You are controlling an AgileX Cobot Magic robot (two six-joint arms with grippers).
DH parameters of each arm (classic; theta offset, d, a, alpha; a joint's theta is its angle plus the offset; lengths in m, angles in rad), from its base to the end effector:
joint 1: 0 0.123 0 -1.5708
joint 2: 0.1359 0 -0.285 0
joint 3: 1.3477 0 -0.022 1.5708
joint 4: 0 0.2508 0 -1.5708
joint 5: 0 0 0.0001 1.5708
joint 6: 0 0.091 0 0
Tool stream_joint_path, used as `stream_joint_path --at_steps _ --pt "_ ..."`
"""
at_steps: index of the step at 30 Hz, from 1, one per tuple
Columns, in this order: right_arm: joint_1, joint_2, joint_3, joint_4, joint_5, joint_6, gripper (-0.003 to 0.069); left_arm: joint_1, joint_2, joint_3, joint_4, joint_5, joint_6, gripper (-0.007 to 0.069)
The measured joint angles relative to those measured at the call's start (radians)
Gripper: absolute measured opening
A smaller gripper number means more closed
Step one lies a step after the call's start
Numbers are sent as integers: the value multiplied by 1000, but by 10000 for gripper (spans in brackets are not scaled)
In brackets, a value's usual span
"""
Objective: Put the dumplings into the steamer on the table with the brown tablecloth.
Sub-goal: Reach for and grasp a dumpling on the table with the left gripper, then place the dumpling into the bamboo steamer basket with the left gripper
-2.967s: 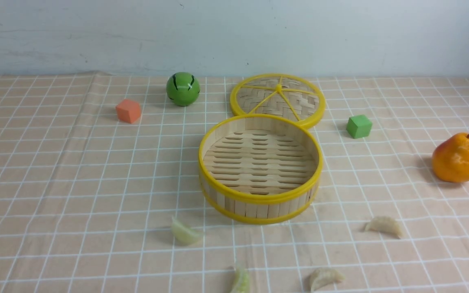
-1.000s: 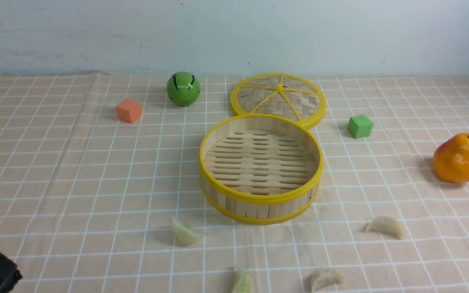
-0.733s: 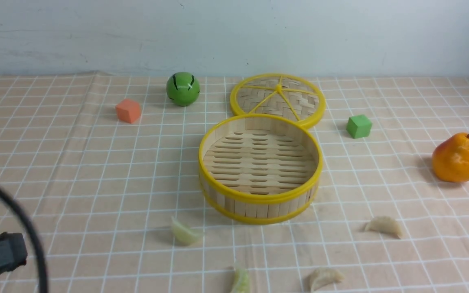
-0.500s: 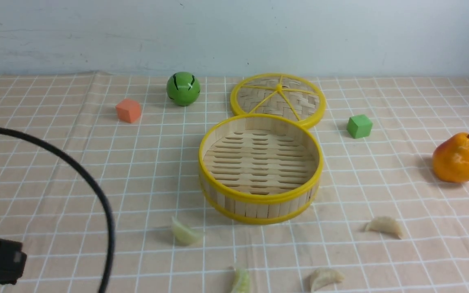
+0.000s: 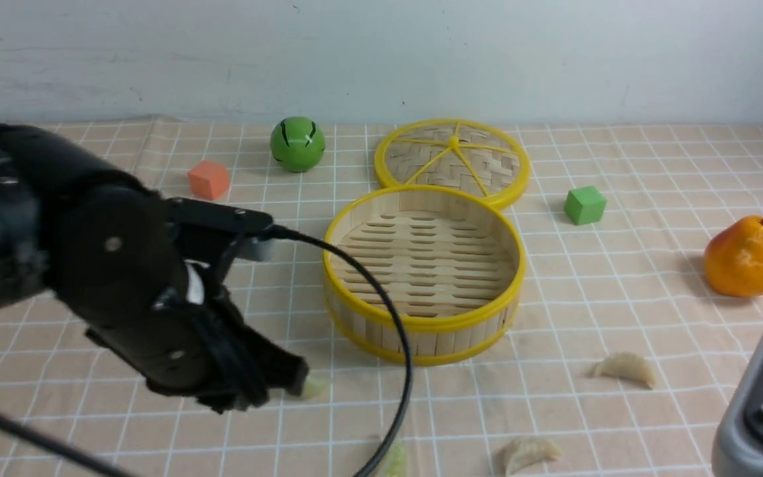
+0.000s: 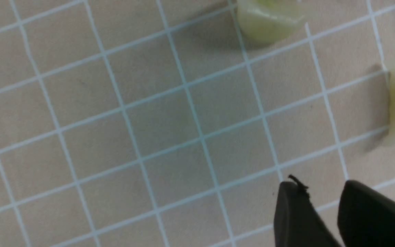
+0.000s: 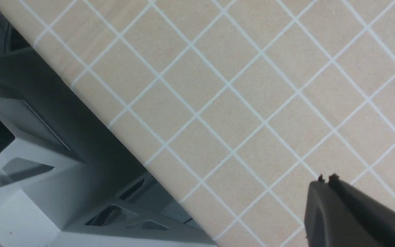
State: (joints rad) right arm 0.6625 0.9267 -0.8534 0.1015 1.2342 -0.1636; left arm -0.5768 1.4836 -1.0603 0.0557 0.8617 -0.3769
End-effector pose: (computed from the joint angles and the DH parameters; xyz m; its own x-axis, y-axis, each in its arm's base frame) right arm 0.1073 0.0948 0.3124 -0.6511 -0.6716 -0.3536 -0.7288 0.6833 0.0443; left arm 0.2460 -0.1555 0.2610 -0.9132 0.1960 -0.3573 0.2407 0.9669 -0.0849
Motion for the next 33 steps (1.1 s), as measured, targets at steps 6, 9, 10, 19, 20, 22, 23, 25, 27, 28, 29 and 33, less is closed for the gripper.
stream_joint_path --at_steps 6,9,10,19,20,22,23,25,27,28,29,33 --pt "2 -50 0 -6 -3 1 -10 -1 179 -49 34 -110 -259 538" --pt "2 -77 0 -7 -4 3 -10 -1 255 -75 92 -146 -391 633" --pt "2 -84 0 -7 -4 2 -10 -1 274 -82 110 -157 -442 647" --pt "3 -140 0 -26 11 0 -4 -1 398 -118 207 -237 -680 545" --pt "3 -143 0 -37 13 0 -3 -1 415 -118 204 -244 -684 458" --pt "3 -145 0 -46 14 0 -2 -1 417 -118 203 -245 -684 342" --pt "3 -146 0 -47 14 0 -1 -1 417 -119 203 -248 -683 268" --pt "3 -146 0 -48 14 0 0 -1 416 -124 203 -250 -662 224" --pt "3 -146 0 -49 14 0 1 -1 407 -129 202 -246 -616 234" --pt "3 -147 0 -49 14 0 0 -1 398 -136 201 -234 -591 235" --pt "3 -147 0 -49 14 0 0 -1 383 -149 200 -220 -551 235" --pt "3 -147 0 -49 14 0 0 -1 312 -252 182 -164 -411 235"
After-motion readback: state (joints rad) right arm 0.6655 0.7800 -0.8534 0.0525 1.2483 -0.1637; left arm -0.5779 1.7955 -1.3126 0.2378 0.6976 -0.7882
